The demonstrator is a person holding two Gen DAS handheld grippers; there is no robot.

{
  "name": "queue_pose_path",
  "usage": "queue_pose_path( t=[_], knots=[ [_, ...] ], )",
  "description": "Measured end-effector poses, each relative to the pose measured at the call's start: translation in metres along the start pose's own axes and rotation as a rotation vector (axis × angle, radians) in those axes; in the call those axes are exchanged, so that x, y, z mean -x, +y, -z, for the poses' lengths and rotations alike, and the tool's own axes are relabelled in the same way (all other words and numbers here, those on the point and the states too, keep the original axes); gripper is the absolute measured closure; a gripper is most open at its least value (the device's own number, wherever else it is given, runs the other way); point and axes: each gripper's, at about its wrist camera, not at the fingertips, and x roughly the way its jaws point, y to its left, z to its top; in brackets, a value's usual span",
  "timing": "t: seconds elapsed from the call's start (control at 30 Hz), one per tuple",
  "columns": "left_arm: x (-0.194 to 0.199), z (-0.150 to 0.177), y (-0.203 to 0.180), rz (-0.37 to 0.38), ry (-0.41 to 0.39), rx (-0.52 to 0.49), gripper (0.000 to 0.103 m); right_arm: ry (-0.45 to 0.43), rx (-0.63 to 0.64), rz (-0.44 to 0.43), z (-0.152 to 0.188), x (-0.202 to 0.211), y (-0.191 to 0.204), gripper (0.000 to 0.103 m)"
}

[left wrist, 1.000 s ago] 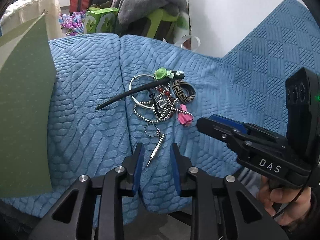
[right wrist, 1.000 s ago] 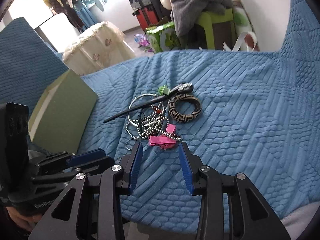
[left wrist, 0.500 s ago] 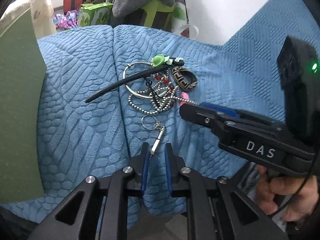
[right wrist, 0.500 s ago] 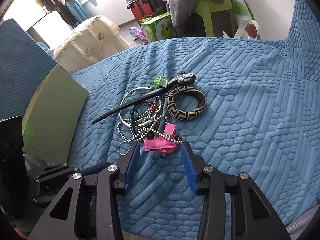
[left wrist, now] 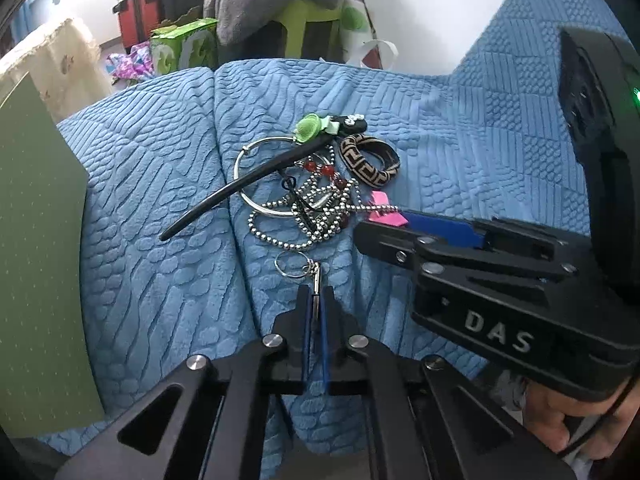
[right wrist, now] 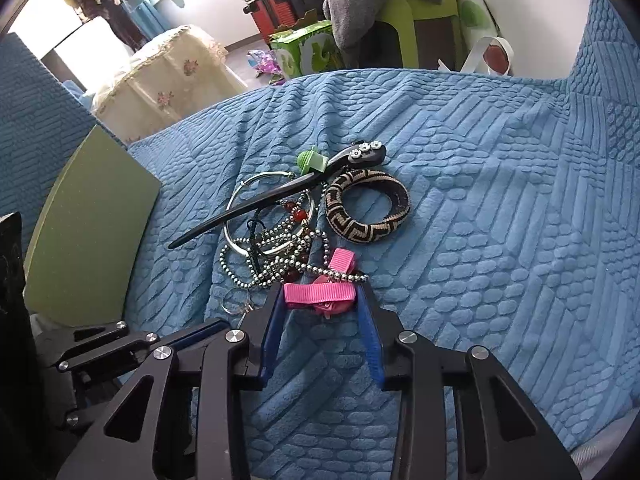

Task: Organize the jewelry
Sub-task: 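Lift and carry the keyring pin and pink clip over the box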

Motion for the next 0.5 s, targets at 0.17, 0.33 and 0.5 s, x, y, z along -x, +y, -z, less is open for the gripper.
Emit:
queue_pose_path(
  t=[0.17, 0.33, 0.5],
  knots=[
    [0.012, 0.002, 0.011, 0.02, -0.018, 0.069, 0.102, 0.035, -0.034, -0.002, 0.003, 0.009, -0.005, 0.07],
    [0.029, 0.006, 0.023, 0.043, -0.034, 0.132, 0.102, 0.081, -0.048, -0.015, 0.01, 0.013, -0.004, 0.07],
    [0.046, 0.011, 0.034, 0.048, -0.042, 0.17, 0.102, 0.151, -0.022, -0.011, 0.028, 0.013, 0.007, 0.07]
  ],
)
